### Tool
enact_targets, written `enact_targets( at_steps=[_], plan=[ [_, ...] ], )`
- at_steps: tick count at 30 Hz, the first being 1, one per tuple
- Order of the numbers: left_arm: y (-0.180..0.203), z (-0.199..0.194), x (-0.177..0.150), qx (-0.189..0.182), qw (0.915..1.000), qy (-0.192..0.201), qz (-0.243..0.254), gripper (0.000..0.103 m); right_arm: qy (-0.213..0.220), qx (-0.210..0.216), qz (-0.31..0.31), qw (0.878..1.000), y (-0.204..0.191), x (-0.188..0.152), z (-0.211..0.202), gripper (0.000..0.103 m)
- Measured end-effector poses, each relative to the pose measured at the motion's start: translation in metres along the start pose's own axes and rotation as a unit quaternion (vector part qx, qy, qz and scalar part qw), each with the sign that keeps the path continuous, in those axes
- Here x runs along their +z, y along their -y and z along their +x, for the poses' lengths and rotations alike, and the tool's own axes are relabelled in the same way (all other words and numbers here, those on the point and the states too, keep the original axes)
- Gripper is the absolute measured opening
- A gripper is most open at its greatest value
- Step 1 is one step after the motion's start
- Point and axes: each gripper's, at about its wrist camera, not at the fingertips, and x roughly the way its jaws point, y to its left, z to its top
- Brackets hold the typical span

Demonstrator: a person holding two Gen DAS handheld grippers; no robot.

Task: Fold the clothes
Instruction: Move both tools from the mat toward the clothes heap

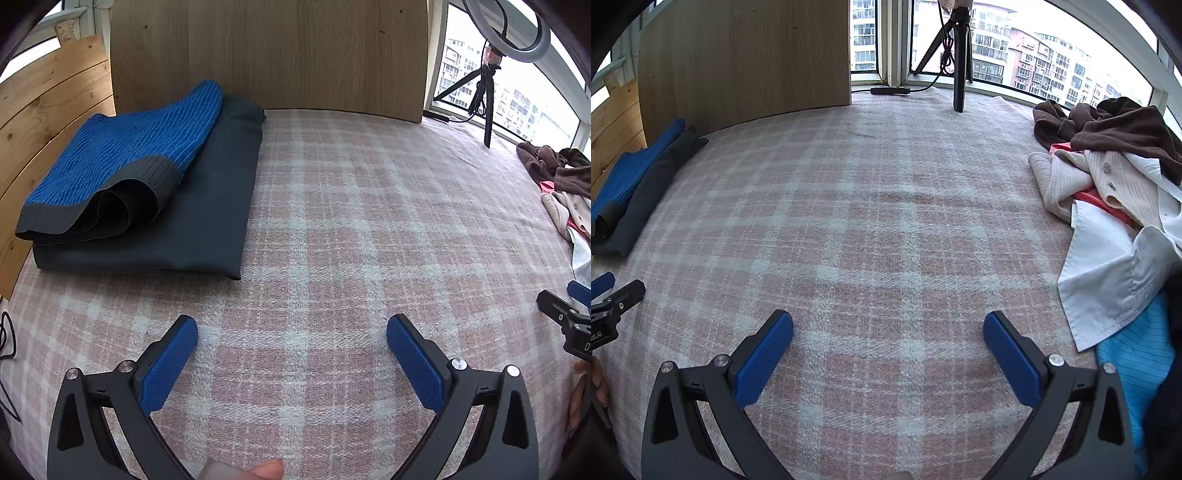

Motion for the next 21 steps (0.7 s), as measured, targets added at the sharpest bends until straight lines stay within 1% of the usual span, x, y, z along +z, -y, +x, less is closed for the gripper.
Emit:
enact_targets(
  at_steps=[16, 19, 21],
  plan=[
    [0.002, 0.001, 0.001, 0.001, 1.0000, -0.001, 0.002, 0.103, -0.006, -0.001, -0.003, 1.000, -0.001, 0.001, -0.002, 0.103],
    [0.001, -0.003, 0.006, -0.012, 0.9998, -0.013, 0.004, 0.102, -0.020, -0.004, 0.007, 1.000, 0.002, 0.003, -0.004, 0.103],
    [0.000, -0.009, 0.012, -0.026, 0.9996, -0.014, -0.001, 0.102, -0.019, -0.003, 0.023, 1.000, 0.007, 0.003, -0.012, 0.103]
  ],
)
